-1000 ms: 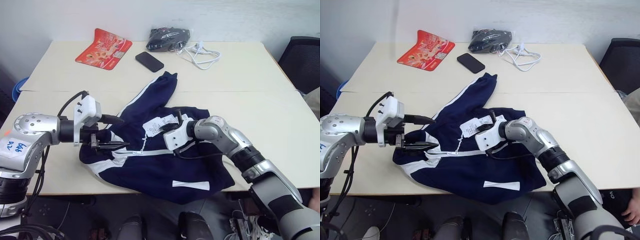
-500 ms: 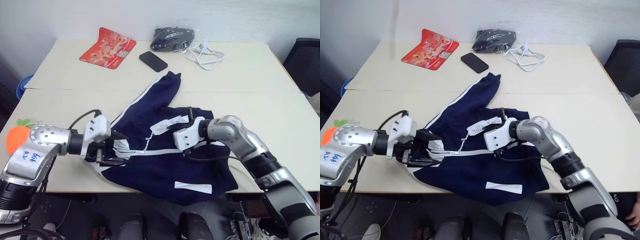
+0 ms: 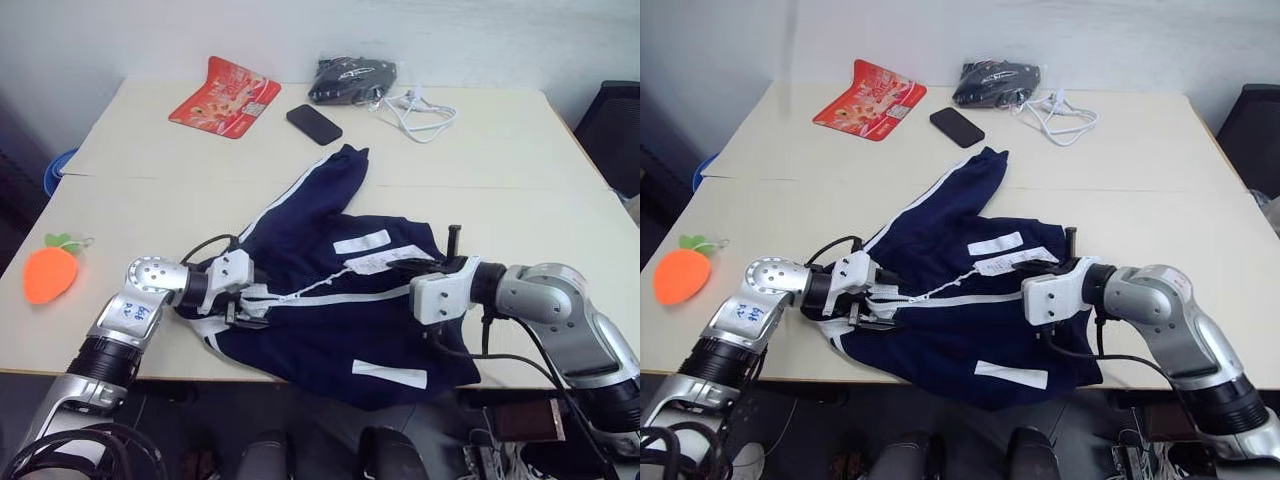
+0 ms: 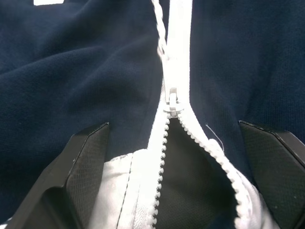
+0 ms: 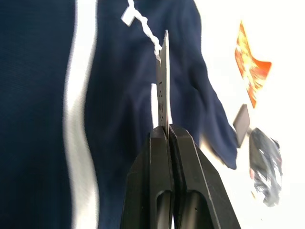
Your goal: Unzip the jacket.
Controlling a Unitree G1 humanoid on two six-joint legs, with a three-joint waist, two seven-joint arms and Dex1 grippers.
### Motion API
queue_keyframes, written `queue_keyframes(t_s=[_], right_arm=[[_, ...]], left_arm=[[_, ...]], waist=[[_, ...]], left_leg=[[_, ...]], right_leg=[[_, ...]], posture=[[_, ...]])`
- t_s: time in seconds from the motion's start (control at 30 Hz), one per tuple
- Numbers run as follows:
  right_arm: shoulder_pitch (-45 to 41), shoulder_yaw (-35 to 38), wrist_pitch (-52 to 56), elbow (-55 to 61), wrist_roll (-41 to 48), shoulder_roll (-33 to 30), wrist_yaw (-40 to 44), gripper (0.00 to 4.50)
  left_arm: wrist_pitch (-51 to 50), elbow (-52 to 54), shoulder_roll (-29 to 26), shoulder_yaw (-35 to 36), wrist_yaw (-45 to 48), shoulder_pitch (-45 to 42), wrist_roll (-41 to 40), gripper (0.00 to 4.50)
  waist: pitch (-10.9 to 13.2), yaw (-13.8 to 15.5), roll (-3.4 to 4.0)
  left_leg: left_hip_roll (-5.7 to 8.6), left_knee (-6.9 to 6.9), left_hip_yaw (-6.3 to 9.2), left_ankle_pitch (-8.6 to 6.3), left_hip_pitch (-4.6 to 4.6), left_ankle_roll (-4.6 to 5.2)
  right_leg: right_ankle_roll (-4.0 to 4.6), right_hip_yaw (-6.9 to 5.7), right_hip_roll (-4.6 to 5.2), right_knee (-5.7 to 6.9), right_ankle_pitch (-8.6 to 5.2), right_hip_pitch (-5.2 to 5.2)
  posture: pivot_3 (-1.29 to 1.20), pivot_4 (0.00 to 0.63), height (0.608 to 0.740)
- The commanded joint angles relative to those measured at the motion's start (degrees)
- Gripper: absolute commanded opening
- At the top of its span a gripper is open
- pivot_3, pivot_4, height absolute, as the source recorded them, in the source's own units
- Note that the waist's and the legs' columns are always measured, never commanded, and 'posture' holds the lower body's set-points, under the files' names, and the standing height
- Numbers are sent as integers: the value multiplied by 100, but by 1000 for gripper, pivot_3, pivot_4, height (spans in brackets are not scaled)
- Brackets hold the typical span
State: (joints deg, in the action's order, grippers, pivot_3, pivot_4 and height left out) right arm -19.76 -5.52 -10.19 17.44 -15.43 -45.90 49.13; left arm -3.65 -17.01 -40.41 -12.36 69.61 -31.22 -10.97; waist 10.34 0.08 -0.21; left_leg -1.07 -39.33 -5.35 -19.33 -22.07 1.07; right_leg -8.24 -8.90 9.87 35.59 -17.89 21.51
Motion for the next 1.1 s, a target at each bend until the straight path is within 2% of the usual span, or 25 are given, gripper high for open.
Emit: queue_keyframes(t_s=[0.03,0.47,0.73,0.83,1.0,1.1], right_arm=[[199,247,54,202,-69,-151,-148,28],[1101,984,155,246,-31,-385,-514,28],[1023,727,320,516,276,-181,-400,28],[955,698,528,714,679,-134,-212,625],[598,149,393,682,388,-118,-81,2307],[320,-239,399,503,239,63,-95,2307]], left_arm=[[163,-487,-11,-192,-23,139,456,4500],[153,-450,-105,-15,-30,321,394,4500],[153,-472,-80,24,-51,270,399,4500],[154,-461,-68,24,-57,261,394,4500],[143,-394,-45,25,-71,267,378,4500],[110,-310,-33,17,-69,266,365,4500]], waist=[[-12,2,1],[-18,-11,8],[-23,-21,17],[-23,-21,17],[-23,-21,17],[-23,-20,17]], left_leg=[[0,0,1,0,0,0],[0,0,-1,0,7,0],[-5,5,0,1,19,-1],[-5,5,2,1,21,-2],[-6,5,3,1,25,-1],[-6,8,3,1,26,-1]], right_leg=[[0,0,0,0,0,-1],[0,2,0,2,0,-4],[0,8,-1,3,0,-7],[0,10,-2,3,0,-7],[0,14,-3,3,0,-7],[0,16,-3,3,0,-7]], posture=[[0,150,740],[0,150,740],[0,150,740],[0,150,740],[0,150,740],[0,150,740]])
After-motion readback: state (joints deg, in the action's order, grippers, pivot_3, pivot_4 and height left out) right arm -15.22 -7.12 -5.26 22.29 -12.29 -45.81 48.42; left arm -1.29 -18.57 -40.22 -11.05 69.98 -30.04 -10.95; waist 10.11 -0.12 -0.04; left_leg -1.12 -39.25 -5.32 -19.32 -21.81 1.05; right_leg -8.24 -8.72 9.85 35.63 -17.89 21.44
